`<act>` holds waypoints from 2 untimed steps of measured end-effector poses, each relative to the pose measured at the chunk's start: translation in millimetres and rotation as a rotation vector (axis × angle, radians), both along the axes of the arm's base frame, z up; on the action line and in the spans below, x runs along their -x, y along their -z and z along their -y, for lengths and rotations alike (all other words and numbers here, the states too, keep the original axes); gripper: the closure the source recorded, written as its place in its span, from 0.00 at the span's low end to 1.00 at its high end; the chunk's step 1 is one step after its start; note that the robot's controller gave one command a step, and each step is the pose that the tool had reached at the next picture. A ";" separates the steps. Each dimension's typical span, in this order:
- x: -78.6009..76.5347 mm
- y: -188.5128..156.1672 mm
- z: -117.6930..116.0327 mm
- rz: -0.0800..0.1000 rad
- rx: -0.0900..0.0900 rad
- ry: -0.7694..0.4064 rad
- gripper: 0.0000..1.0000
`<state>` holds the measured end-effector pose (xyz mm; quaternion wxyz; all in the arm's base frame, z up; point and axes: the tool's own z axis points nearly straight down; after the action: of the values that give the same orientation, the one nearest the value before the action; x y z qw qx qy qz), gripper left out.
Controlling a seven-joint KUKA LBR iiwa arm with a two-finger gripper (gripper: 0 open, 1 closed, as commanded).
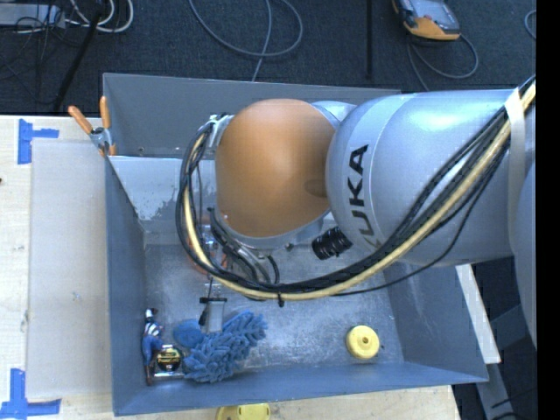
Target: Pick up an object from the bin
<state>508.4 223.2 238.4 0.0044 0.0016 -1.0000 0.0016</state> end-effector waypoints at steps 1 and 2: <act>-1.7 -4.8 1.2 0.007 -0.003 0.005 0.00; 10.0 51.6 25.2 0.009 -0.004 -0.127 0.00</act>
Offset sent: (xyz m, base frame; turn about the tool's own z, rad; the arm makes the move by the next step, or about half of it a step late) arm -0.0334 -0.0772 -0.1684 -0.3873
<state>498.4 198.0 186.8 0.0000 0.0653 -0.9979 0.0000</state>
